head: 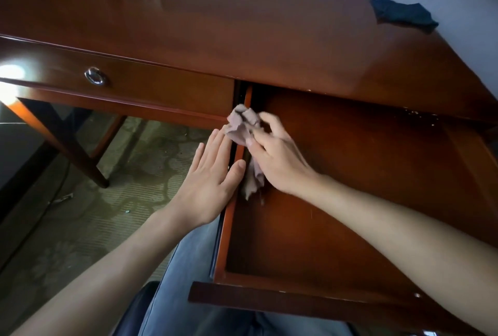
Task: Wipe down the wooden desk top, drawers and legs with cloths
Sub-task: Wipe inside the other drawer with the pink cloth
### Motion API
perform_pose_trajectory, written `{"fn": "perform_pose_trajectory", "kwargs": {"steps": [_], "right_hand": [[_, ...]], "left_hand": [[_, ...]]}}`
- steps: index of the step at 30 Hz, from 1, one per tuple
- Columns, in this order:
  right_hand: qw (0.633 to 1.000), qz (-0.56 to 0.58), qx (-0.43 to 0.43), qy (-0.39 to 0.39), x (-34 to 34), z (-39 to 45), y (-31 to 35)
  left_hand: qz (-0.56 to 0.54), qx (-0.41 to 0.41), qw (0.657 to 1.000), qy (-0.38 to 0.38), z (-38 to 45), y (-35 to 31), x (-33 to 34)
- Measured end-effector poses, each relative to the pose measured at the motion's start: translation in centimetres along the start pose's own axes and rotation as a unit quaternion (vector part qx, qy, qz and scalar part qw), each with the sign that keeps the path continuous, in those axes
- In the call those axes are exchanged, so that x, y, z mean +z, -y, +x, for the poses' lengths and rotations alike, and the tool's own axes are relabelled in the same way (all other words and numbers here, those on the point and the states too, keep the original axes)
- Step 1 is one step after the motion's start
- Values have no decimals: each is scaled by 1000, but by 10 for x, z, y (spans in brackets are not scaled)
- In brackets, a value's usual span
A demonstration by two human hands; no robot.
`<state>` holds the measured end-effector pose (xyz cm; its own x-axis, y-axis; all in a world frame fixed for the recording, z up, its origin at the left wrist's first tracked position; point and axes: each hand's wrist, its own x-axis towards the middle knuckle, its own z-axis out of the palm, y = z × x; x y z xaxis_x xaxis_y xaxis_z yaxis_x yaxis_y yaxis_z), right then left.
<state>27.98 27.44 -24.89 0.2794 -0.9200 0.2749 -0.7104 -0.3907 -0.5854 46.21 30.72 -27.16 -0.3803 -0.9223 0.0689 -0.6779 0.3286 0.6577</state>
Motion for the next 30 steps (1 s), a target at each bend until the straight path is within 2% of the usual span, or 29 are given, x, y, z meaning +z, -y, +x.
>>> {"fn": "perform_pose_trajectory", "kwargs": {"steps": [5, 9, 12, 14, 17, 20, 22, 26, 29, 30], "right_hand": [[983, -33, 177, -48, 9, 78, -30], [991, -58, 117, -27, 10, 55, -32], [994, -27, 83, -59, -11, 43, -28], [997, -31, 37, -65, -16, 46, -20], [992, -98, -79, 17, 5, 42, -5], [980, -144, -116, 70, 5, 16, 7], [976, -124, -150, 100, -3, -14, 22], [960, -89, -202, 171, -8, -80, 49], [942, 5, -192, 276, -17, -103, 63], [937, 59, -158, 306, -23, -102, 64]], "left_hand": [[34, -8, 999, -9, 0, 0, -2], [6, 34, 999, -34, 3, 6, -9], [-91, 44, 994, -33, 12, 9, -15], [-148, 25, 987, -64, 25, 9, -22], [-128, 34, 987, -93, 44, 5, -37], [-99, 41, 991, -75, 57, -3, -50], [-72, 27, 997, -31, 64, -6, -53], [69, 97, 992, 53, 80, -6, -46], [170, 141, 972, 83, 85, -10, -35], [197, 152, 964, 95, 85, -13, -30]]}}
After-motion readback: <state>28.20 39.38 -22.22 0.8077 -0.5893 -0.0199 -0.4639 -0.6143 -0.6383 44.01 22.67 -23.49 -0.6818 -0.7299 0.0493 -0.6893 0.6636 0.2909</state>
